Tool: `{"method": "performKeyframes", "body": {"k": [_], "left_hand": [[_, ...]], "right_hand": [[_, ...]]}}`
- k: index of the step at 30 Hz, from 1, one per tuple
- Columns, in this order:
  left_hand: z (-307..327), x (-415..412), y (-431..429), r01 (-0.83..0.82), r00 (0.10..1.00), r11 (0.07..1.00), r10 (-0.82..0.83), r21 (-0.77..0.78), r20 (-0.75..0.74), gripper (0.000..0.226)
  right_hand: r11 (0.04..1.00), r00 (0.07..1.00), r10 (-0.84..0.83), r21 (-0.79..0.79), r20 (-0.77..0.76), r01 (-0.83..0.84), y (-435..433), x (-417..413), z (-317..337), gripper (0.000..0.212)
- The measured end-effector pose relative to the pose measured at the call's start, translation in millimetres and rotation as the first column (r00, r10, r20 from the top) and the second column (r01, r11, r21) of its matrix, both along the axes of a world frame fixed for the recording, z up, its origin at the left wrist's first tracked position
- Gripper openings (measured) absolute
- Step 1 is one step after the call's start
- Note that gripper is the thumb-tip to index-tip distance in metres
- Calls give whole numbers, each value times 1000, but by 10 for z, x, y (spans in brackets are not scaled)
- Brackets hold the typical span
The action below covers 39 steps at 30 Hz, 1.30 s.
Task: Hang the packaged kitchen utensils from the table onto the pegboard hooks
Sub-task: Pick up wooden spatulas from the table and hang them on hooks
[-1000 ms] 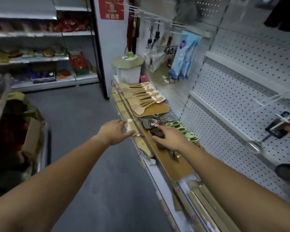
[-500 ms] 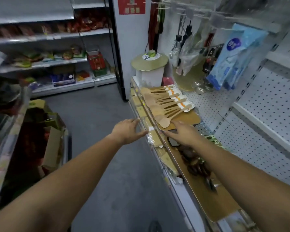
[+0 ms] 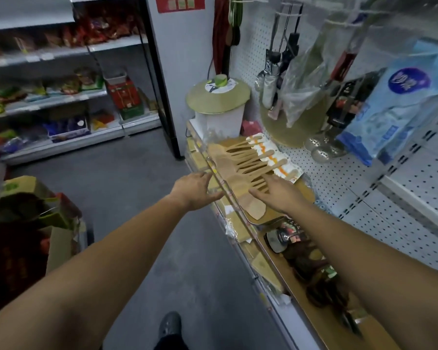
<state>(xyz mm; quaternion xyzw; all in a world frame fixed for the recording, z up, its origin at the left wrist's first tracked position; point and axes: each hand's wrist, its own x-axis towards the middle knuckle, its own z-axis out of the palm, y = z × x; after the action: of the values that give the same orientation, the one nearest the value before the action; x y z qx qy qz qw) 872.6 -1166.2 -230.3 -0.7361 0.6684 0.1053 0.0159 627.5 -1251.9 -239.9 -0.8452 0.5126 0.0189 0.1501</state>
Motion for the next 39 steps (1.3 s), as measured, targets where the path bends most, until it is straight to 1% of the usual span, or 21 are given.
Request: {"method": "performKeyframes", "body": {"k": [4,7,12,16,21,24,27,30,32,34,39], "left_hand": [[-173,499,-487,53,997,999,-53,-2,-60,94],[-244,826,-750,119,988,993,-117,16,-102,92],[-415,1193,-1248,222,972,970,-212,99,-102,90],[-620,1104,-1654,315,947,943,-305,107,-101,84],[-1096,866,-2043,421,906,892,-404,164,-129,87],[-1298,790,-2302,452,892,868,-436,203,-122,85],[-1464,781,-2600,494,869,837,-484,235,-101,87],[-1541,762,-2882,492,871,843,-477,219,-119,91],[-1576,725,-3016,496,868,838,-478,227,-134,91],[-1649,671,-3156,530,848,812,-513,242,-137,88],[-1999,384,-3538,611,788,741,-605,279,-117,71]], "right_hand": [[992,992,-122,15,-13,122,-268,348,-168,80],[975,977,-209,71,-38,211,-328,656,-269,85],[930,940,-338,137,-40,340,-437,947,-403,87],[881,896,-440,165,-54,443,-590,898,-619,76],[816,846,-530,237,-59,527,-847,858,-1118,74],[769,808,-589,288,-25,570,-1060,803,-1403,70],[699,747,-665,359,8,619,-1198,723,-1581,64],[660,711,-703,390,19,642,-1316,668,-1718,59],[642,693,-721,401,25,654,-1381,643,-1785,60],[612,665,-747,410,17,676,-1463,613,-1852,62],[506,550,-835,425,22,751,-1621,536,-2080,57]]}}
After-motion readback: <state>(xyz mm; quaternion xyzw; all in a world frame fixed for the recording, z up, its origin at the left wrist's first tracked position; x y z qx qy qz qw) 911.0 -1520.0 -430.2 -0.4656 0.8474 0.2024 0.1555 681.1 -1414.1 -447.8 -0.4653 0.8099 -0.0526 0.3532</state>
